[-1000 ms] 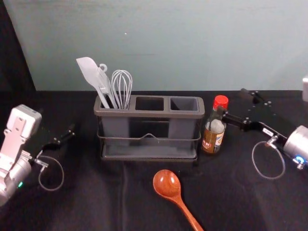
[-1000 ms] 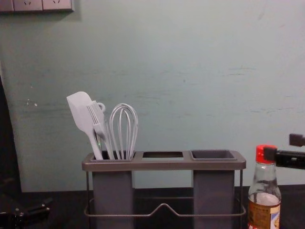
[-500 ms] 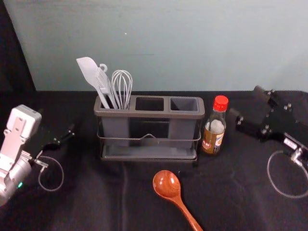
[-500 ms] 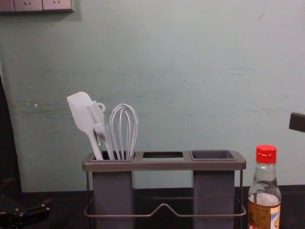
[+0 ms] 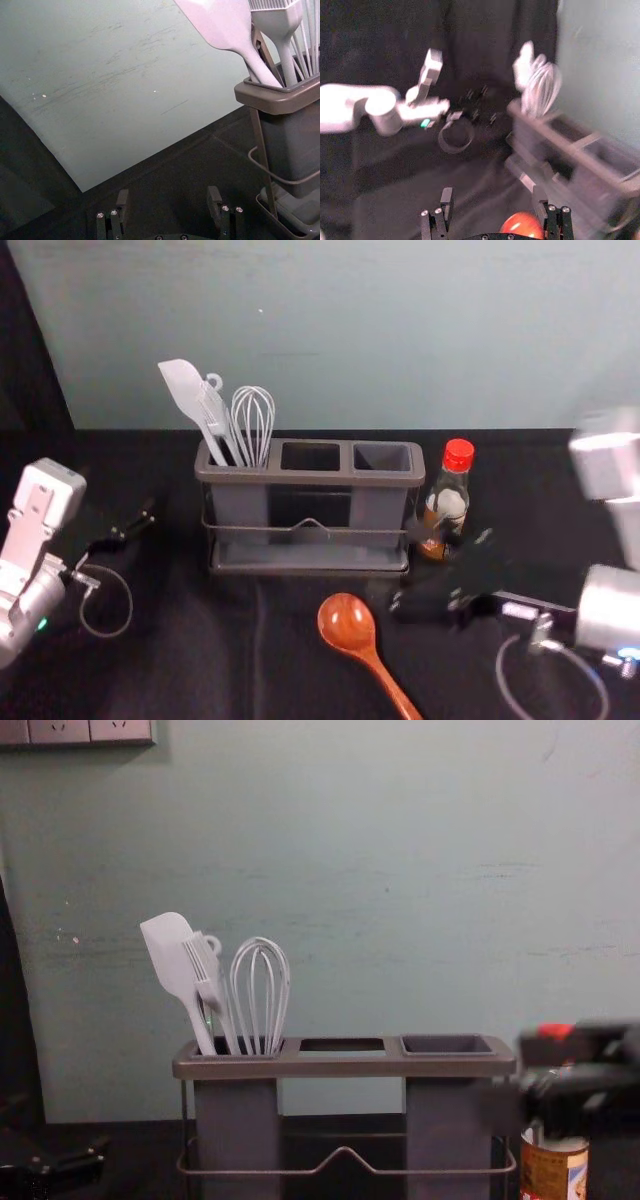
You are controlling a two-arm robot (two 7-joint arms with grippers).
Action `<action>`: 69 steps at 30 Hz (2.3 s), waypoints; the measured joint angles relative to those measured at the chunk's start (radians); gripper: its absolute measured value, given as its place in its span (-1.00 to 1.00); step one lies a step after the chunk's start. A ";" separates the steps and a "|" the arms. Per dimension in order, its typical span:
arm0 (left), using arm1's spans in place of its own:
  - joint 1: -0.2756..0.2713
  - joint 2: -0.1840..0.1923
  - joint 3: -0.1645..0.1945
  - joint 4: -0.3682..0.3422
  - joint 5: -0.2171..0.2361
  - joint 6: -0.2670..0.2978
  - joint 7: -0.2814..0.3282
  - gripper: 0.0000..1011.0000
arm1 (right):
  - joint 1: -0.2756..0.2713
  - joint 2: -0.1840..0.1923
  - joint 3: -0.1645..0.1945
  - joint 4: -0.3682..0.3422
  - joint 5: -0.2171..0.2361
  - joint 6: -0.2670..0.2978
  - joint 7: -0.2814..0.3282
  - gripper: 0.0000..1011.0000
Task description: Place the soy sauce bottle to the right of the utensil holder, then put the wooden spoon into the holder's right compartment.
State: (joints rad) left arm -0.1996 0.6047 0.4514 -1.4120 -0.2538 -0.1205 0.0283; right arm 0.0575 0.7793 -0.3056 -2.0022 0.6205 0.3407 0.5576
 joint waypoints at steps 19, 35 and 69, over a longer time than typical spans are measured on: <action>0.000 0.000 0.000 0.000 0.000 0.000 0.000 1.00 | 0.332 -0.029 -0.300 0.070 -0.055 0.527 -0.063 0.99; 0.000 0.000 0.000 0.000 0.000 0.000 0.000 1.00 | 0.477 -0.107 -0.428 0.252 -0.093 0.600 -0.029 0.99; 0.000 0.000 0.000 0.000 0.000 0.000 0.000 1.00 | 0.583 -0.264 -0.500 0.484 -0.188 0.616 -0.005 0.99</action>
State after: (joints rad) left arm -0.1995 0.6047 0.4514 -1.4120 -0.2539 -0.1205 0.0283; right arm 0.6410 0.5153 -0.8052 -1.5178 0.4327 0.9571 0.5528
